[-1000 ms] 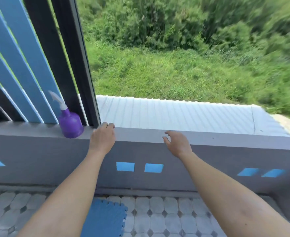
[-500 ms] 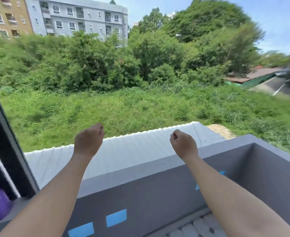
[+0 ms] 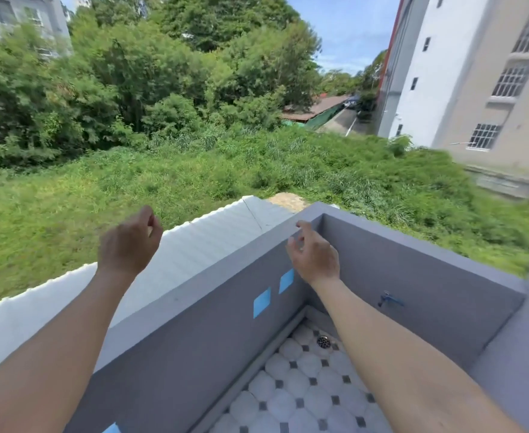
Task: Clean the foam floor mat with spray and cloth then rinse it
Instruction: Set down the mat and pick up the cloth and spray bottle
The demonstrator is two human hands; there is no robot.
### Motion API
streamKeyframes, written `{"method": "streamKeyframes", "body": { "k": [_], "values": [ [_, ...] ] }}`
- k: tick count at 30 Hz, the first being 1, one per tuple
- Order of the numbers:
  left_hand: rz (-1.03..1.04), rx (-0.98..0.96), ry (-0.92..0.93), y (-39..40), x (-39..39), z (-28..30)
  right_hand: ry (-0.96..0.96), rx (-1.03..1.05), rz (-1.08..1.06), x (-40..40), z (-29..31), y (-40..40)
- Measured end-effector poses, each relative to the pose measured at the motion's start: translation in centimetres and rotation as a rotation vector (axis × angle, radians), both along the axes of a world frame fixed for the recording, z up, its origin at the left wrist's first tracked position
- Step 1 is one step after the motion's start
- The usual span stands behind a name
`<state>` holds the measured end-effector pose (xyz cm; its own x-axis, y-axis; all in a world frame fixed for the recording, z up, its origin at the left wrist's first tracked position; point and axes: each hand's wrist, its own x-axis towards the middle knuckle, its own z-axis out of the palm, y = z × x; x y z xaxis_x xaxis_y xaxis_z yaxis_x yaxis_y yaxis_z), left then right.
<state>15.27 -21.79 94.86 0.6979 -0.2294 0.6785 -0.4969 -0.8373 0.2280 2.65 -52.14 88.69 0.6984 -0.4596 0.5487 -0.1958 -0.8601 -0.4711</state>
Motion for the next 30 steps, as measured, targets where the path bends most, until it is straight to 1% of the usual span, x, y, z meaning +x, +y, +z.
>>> {"method": "streamKeyframes", "body": {
  "k": [4, 7, 11, 14, 16, 20, 23, 26, 28, 30],
  "values": [
    [-0.169, 0.009, 0.076, -5.2, 0.2, 1.0, 0.138, 0.033, -0.106, -4.5, 1.5, -3.7],
    [-0.337, 0.142, 0.063, -6.9, -0.1, 0.9, 0.263, 0.089, -0.240, -9.2, 2.1, -3.2],
    [-0.536, 0.209, 0.126, -12.4, -0.9, -0.7, 0.324, 0.209, -0.450, -15.4, 0.7, -3.8],
    [-0.692, 0.274, 0.121, -17.0, -3.1, -2.9, 0.357, 0.308, -0.606, -20.6, -1.5, -4.7],
    [-0.732, 0.295, 0.168, -19.0, -5.1, -4.6, 0.365, 0.385, -0.685, -23.5, -3.0, -5.0],
    [-0.862, 0.461, 0.257, -23.2, -9.8, -10.1, 0.429, 0.534, -0.832, -30.0, -7.6, -4.3],
    [-0.922, 0.515, 0.379, -26.4, -14.2, -14.9, 0.474, 0.675, -0.908, -34.2, -12.1, -3.3],
    [-0.979, 0.586, 0.473, -28.7, -19.1, -21.4, 0.474, 0.832, -0.963, -36.9, -18.2, -2.0],
    [-1.006, 0.668, 0.524, -29.3, -22.0, -26.6, 0.465, 0.963, -0.982, -37.8, -23.0, -0.7],
    [-1.027, 0.766, 0.567, -29.4, -24.6, -31.9, 0.506, 1.097, -0.975, -38.0, -28.0, 0.4]
  ]
}}
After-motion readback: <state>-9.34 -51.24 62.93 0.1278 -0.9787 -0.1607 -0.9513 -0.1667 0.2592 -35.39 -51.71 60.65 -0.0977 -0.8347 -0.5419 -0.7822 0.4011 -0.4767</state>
